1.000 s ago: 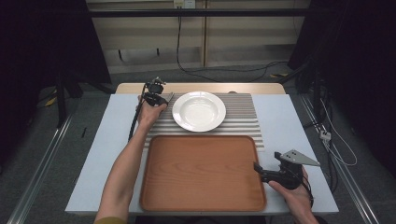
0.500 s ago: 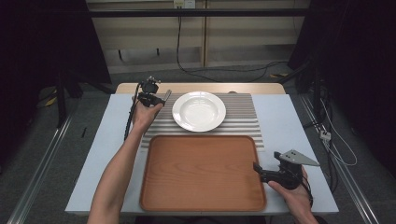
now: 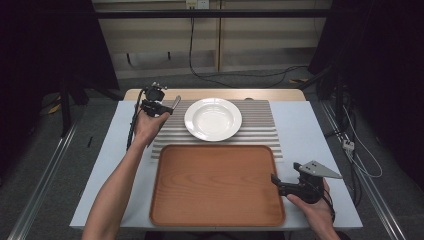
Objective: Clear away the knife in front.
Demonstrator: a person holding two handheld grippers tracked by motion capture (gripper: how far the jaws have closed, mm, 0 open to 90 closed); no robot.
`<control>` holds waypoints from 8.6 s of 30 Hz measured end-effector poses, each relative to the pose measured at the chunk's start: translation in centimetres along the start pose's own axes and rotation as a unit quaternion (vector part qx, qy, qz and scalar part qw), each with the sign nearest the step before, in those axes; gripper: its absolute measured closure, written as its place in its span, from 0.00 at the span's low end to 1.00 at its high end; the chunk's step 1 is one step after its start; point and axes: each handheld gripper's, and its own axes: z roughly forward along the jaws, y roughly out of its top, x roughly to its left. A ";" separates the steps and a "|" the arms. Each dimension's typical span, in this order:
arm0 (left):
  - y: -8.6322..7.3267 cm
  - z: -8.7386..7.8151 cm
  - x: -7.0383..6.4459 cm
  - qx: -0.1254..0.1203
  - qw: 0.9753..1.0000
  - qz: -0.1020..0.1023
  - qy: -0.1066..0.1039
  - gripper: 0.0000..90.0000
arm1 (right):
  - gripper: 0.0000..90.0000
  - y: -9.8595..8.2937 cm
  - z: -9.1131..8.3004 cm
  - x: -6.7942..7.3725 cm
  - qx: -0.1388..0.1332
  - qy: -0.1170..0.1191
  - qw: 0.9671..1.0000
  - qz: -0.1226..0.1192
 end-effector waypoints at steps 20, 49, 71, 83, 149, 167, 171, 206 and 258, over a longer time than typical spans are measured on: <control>-1.4 -3.4 -2.4 -0.013 0.999 0.038 -0.032 0.89 | 0.07 0.1 0.1 0.1 0.002 0.002 1.000 -0.003; -4.4 -7.5 -7.7 -0.009 0.994 0.092 -0.061 0.89 | 0.07 0.2 0.3 0.3 0.004 0.005 1.000 -0.005; -7.8 -8.0 -9.6 0.007 0.994 0.089 -0.066 0.89 | 0.07 0.2 0.4 0.4 0.002 0.006 1.000 -0.007; -9.6 -8.0 -10.2 0.023 0.993 0.091 -0.065 0.89 | 0.07 0.2 0.4 0.4 0.003 0.006 1.000 -0.008; -13.7 -3.4 -12.5 0.070 0.990 0.079 -0.092 0.78 | 0.07 0.3 0.5 0.5 0.003 0.016 1.000 -0.011; -13.1 -4.4 -12.4 0.012 0.989 0.118 -0.093 0.16 | 0.07 0.2 0.5 0.3 0.002 0.015 1.000 -0.007; -13.2 -4.3 -12.9 0.017 0.986 0.135 -0.100 0.19 | 0.07 0.2 0.5 0.4 0.003 0.015 1.000 -0.008; -13.3 -1.8 -13.6 0.039 0.977 0.159 -0.139 1.00 | 0.07 0.3 0.4 0.6 0.003 0.014 1.000 -0.010; -13.9 -3.6 -9.6 0.058 0.988 0.129 -0.067 1.00 | 0.07 0.3 0.6 0.6 0.005 0.015 1.000 -0.013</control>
